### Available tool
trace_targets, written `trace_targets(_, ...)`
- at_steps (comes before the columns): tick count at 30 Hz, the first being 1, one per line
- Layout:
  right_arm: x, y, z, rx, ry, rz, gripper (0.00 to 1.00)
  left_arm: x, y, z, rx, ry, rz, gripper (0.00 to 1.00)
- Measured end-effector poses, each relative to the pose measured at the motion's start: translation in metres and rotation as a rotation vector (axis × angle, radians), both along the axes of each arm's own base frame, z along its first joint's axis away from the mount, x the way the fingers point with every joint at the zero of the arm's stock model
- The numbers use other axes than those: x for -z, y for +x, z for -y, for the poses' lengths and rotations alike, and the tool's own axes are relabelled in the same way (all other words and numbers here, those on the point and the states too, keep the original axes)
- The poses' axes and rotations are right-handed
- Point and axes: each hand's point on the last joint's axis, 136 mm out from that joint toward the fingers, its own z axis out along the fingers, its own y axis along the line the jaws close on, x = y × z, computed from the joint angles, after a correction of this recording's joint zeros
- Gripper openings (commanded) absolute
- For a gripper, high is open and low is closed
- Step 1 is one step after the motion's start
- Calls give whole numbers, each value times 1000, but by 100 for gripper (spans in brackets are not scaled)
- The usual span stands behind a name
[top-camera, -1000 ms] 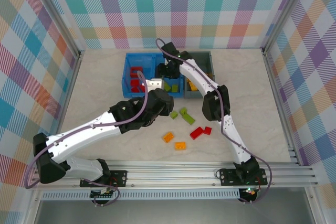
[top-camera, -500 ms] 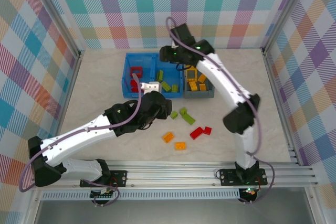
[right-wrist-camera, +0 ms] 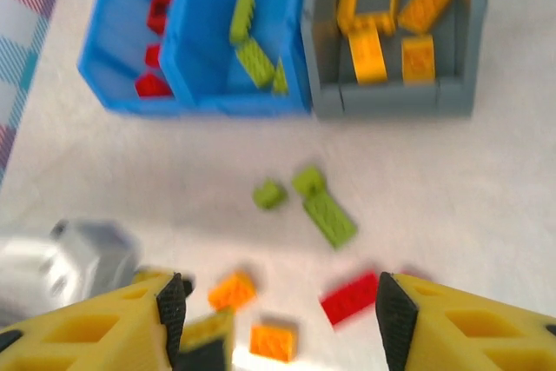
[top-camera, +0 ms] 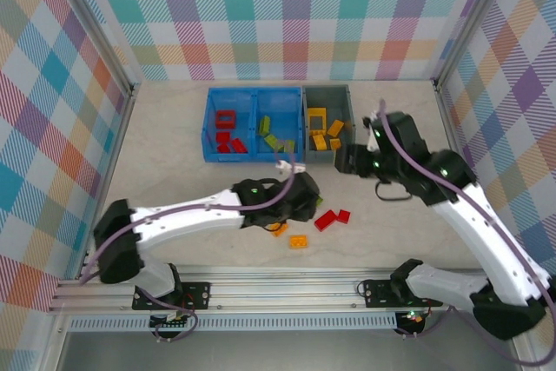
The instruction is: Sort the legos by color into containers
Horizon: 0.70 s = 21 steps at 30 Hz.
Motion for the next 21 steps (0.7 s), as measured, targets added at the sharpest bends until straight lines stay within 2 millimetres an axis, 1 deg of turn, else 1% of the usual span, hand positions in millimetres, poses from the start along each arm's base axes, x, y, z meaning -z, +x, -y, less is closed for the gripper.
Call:
trace_targets(2, 4, -23, 12, 5, 20, -37, 69, 17, -7, 23, 98, 37, -25, 64)
trace_targets(3, 3, -35, 18, 11, 38, -52, 72, 26, -10, 33, 153, 58, -35, 65)
trace_targets(6, -3, -61, 30, 20, 96, -67, 79, 50, -17, 47, 267, 121, -64, 66)
trace_targets(8, -8, -79, 38, 26, 133, -82, 83, 67, -17, 56, 330, 171, -76, 68)
trace_targets(10, -16, -92, 43, 24, 168, -85, 85, 80, -16, 62, 373, 212, -79, 69)
trace_targets(14, -26, -107, 47, 18, 212, -90, 86, 98, -13, 67, 425, 258, -91, 68)
trace_targets(21, -24, -111, 46, 15, 223, -122, 85, 122, -8, 74, 461, 292, -121, 61)
